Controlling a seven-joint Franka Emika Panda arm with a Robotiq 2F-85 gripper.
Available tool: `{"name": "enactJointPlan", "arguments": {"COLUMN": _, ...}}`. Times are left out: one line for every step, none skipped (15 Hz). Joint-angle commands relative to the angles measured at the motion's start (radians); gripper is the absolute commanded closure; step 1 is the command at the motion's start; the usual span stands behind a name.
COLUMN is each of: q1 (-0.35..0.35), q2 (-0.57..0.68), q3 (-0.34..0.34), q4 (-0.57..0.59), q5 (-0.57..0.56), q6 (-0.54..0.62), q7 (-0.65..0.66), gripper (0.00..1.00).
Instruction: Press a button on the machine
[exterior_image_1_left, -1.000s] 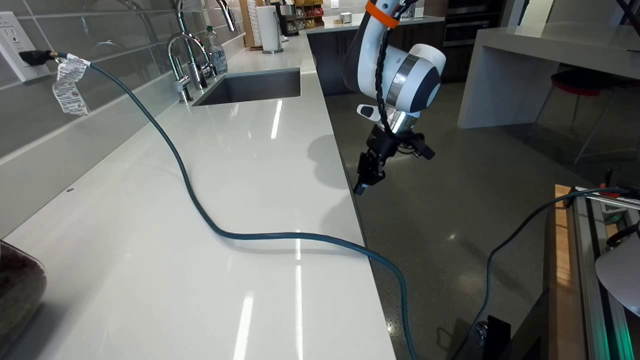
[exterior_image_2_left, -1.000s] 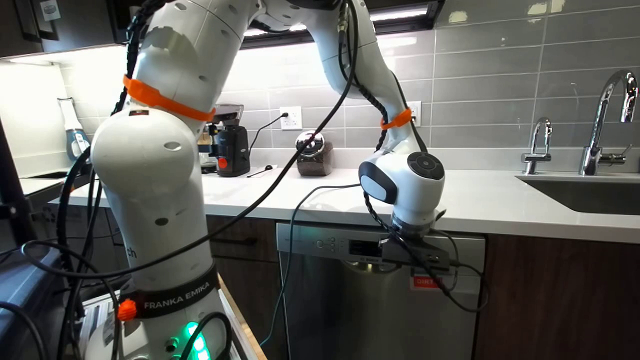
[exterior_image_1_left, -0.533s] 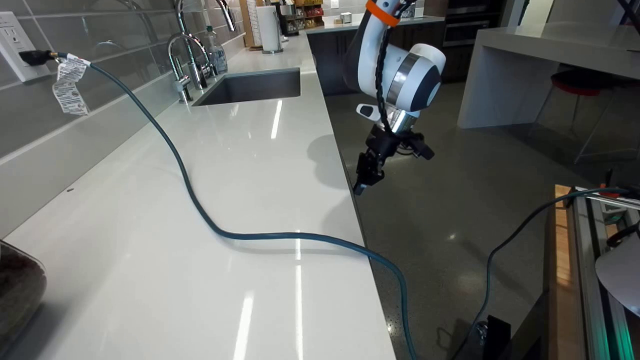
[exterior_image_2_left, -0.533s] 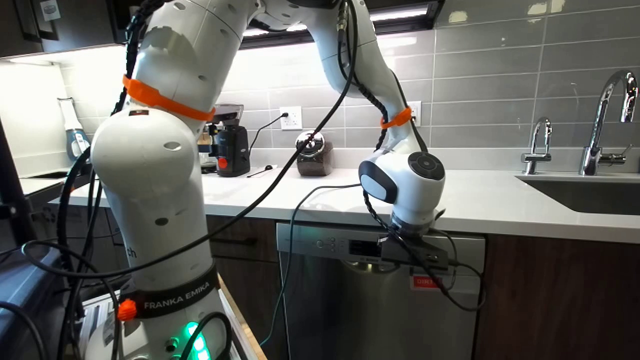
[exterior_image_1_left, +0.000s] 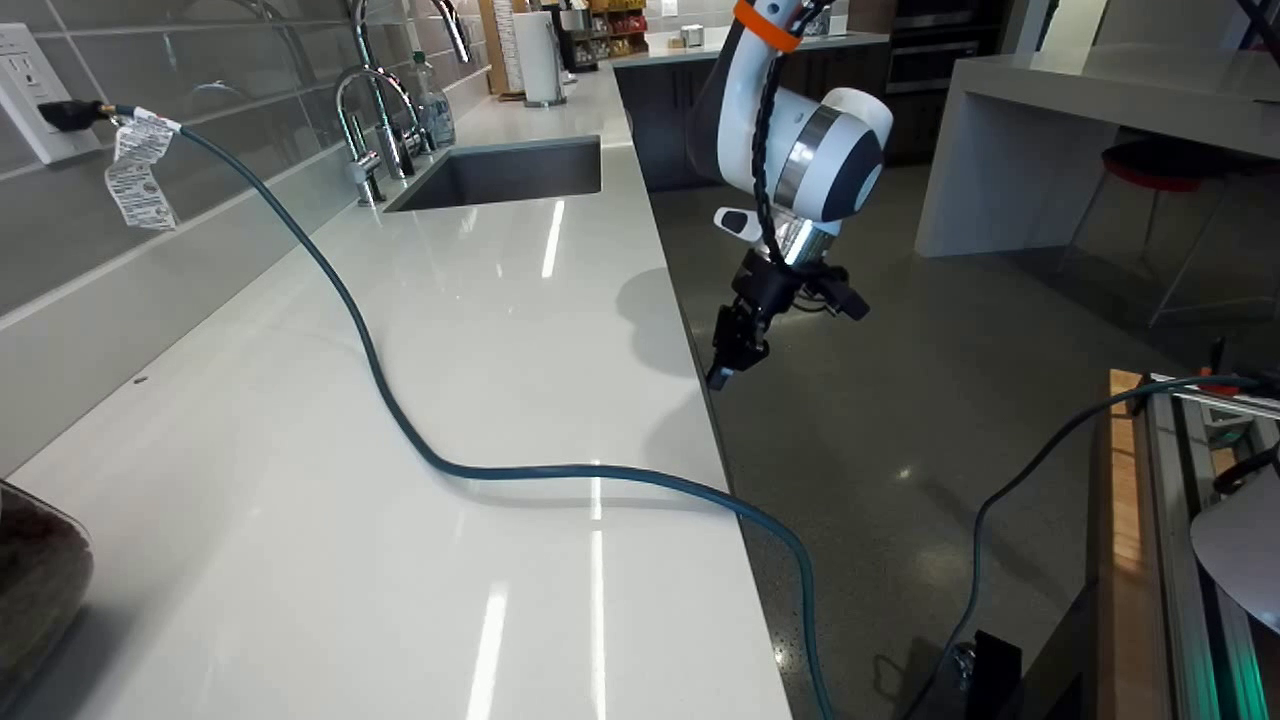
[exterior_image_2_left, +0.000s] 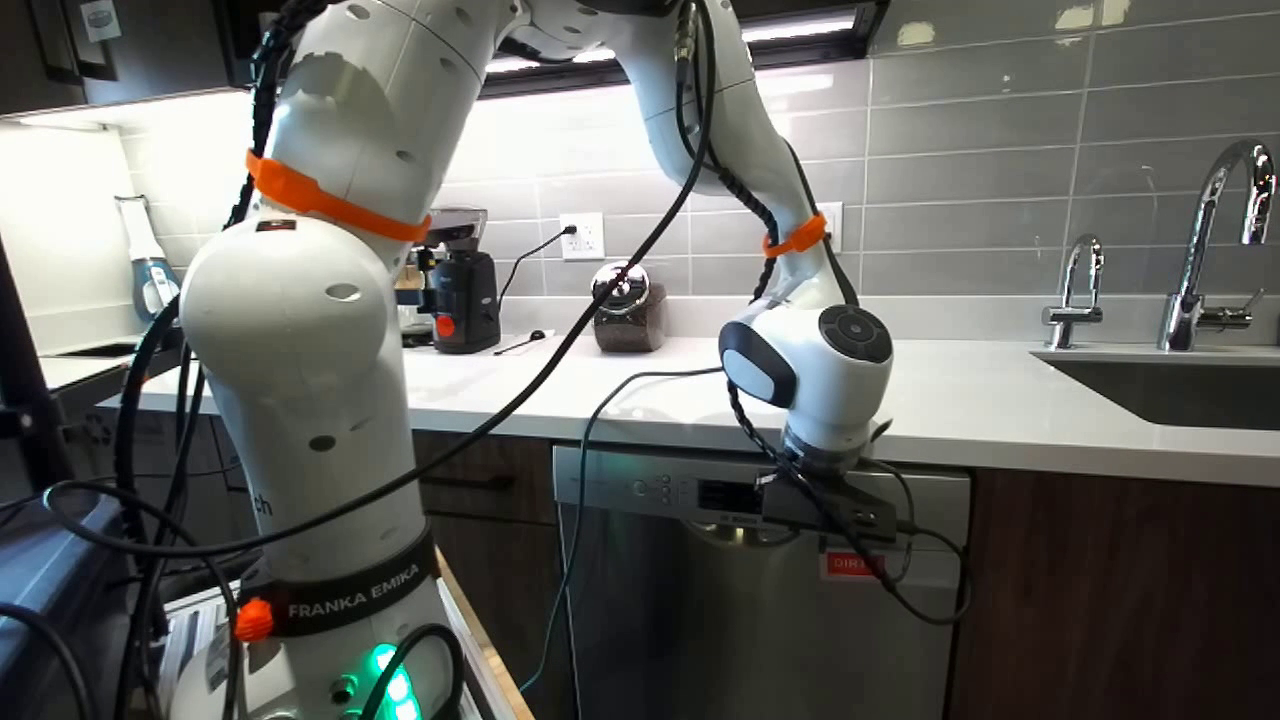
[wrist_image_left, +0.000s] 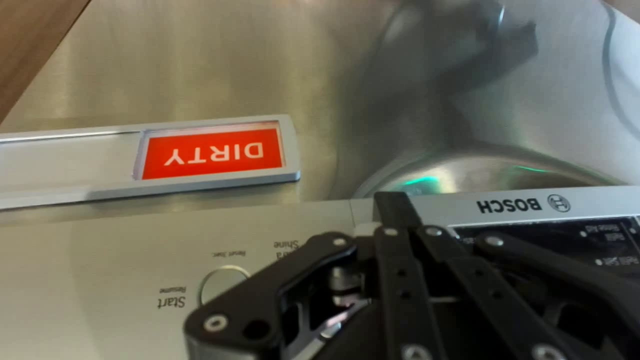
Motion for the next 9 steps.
{"name": "enactJointPlan", "arguments": {"q1": -0.021, "q2": -0.017, "q3": 0.012, "q4": -0.001, "q5": 0.049, "q6": -0.038, "q7": -0.019, "gripper": 1.00}}
{"name": "enactJointPlan", "arguments": {"q1": -0.023, "q2": -0.017, "q3": 0.013, "q4": 0.000, "q5": 0.057, "q6": -0.044, "q7": -0.015, "gripper": 1.00}}
{"name": "enactJointPlan", "arguments": {"q1": -0.026, "q2": -0.018, "q3": 0.014, "q4": 0.000, "q5": 0.065, "q6": -0.053, "q7": -0.012, "gripper": 1.00}}
{"name": "enactJointPlan", "arguments": {"q1": -0.030, "q2": -0.020, "q3": 0.014, "q4": 0.000, "q5": 0.071, "q6": -0.063, "q7": -0.008, "gripper": 1.00}}
{"name": "enactJointPlan", "arguments": {"q1": -0.034, "q2": -0.020, "q3": 0.013, "q4": 0.000, "q5": 0.073, "q6": -0.075, "q7": -0.002, "gripper": 1.00}}
{"name": "enactJointPlan", "arguments": {"q1": -0.039, "q2": -0.021, "q3": 0.013, "q4": 0.000, "q5": 0.076, "q6": -0.089, "q7": 0.003, "gripper": 1.00}}
{"name": "enactJointPlan", "arguments": {"q1": -0.045, "q2": -0.021, "q3": 0.013, "q4": 0.000, "q5": 0.080, "q6": -0.103, "q7": 0.009, "gripper": 1.00}}
{"name": "enactJointPlan", "arguments": {"q1": -0.052, "q2": -0.020, "q3": 0.013, "q4": 0.001, "q5": 0.082, "q6": -0.118, "q7": 0.016, "gripper": 1.00}}
{"name": "enactJointPlan", "arguments": {"q1": -0.057, "q2": -0.020, "q3": 0.014, "q4": 0.001, "q5": 0.088, "q6": -0.128, "q7": 0.019, "gripper": 1.00}}
